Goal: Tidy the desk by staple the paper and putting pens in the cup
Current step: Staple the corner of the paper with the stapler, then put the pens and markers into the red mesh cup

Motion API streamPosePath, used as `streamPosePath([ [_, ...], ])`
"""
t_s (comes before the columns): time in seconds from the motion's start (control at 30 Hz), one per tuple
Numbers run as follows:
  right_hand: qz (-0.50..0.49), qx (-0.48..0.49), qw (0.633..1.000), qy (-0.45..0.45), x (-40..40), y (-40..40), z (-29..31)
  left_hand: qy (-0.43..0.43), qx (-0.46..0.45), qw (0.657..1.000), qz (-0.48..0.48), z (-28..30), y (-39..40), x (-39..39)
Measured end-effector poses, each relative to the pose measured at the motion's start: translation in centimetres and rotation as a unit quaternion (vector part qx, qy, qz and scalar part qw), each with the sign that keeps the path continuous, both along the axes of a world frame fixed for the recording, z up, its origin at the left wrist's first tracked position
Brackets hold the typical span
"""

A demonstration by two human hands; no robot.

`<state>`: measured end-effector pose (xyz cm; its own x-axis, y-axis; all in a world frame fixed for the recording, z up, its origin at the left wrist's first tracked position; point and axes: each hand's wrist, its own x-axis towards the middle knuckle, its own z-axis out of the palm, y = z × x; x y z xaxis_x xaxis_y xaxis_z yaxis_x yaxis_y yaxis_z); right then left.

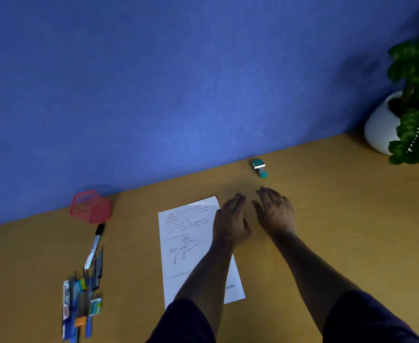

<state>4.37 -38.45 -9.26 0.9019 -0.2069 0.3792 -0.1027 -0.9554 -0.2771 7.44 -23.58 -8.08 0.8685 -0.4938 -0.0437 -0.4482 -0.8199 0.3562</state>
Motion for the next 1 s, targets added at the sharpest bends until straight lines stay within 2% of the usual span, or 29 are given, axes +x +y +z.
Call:
streamPosePath([
  [0.3, 0.037, 0.038, 0.999, 0.003, -5.2, 6.4, 1.1, -0.026, -0.016, 0.998, 0.046, 1.0, 5.3, -4.8],
  [0.57, 0.131, 0.035, 0.991, -0.013, -7.9, 12.6, -0.1, -0.054, -0.048, 0.996, 0.061, 0.6, 11.8, -9.5],
  [0.73, 0.187, 0.037, 0.981, -0.030, -9.3, 16.8, -0.9, -0.102, -0.024, 0.994, 0.039, -0.2, 17.3, -11.6],
  [0.87, 0.246, 0.031, 0.968, -0.038, -9.9, 20.6, -1.1, -0.100, 0.014, 0.991, 0.092, -0.2, 21.5, -12.1],
  [1.0, 0.285, 0.037, 0.958, -0.017, -9.4, 24.7, -0.3, -0.055, 0.027, 0.979, 0.197, 0.4, 25.3, -11.6],
])
